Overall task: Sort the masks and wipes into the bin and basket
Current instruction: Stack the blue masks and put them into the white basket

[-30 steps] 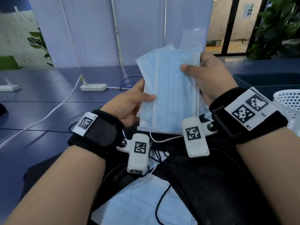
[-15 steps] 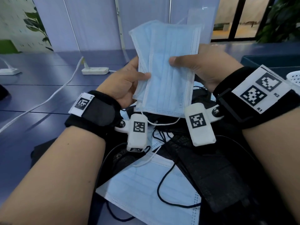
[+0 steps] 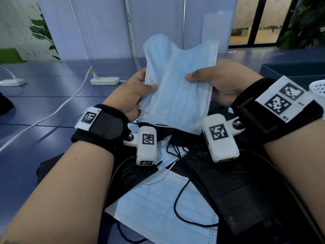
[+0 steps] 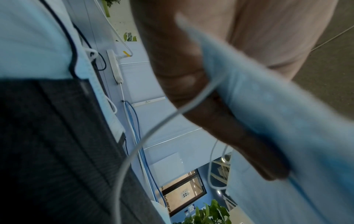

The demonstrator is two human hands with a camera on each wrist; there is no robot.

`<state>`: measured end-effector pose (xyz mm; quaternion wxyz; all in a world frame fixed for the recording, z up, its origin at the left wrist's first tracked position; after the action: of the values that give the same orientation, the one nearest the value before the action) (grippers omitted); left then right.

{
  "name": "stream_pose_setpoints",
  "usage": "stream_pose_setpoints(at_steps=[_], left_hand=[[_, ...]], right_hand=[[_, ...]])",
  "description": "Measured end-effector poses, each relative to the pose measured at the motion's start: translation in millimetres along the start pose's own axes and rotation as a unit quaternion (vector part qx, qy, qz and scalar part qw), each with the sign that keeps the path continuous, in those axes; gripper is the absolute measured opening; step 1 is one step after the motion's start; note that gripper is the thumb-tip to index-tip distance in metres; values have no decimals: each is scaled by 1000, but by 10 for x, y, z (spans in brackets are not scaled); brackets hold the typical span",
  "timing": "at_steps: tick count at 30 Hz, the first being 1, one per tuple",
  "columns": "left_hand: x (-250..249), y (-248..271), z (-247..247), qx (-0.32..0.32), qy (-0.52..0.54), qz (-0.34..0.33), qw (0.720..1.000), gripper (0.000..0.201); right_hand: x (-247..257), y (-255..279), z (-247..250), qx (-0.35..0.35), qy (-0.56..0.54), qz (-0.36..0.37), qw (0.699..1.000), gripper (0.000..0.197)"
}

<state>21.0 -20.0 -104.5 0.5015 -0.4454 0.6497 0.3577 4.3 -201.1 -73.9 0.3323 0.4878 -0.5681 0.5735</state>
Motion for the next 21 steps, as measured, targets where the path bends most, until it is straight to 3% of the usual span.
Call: stream_pose_setpoints(at_steps=[4,10,13,15,19,21], left_hand=[[4,1,-25,0,-3,-2,1000,42],[-16,29,36,-1,15,-4,1000,45],[-12,34,60,2,28,3,1000,40],[-5,26,89,-3,28,3,1000,43],[12,-1,110,-12,-1,16,1000,49],[24,-1,83,-12,-33,25,999,49]], right_hand=[[-10,23,-33,21,63,12,998,36],[106,6,136,-87,64,33,994,21],[103,-8,208,-149,61,20,987,44],[72,-27,259,-170,27,10,985,48],[132,-12,136,-144,-57,-16,988,4],[167,-43,154,-148,-119,14,982,13]])
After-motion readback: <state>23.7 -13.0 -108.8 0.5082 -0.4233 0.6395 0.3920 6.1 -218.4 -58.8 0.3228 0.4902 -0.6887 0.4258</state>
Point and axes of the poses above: each hand's wrist, its own y-axis away from the middle knuckle, its own z-axis out of the back of the hand, x = y × z, the point moved 4 cm from there along -y, towards the middle knuckle, and after that the axes turned 13 degrees about z, right-handed, at the moved point
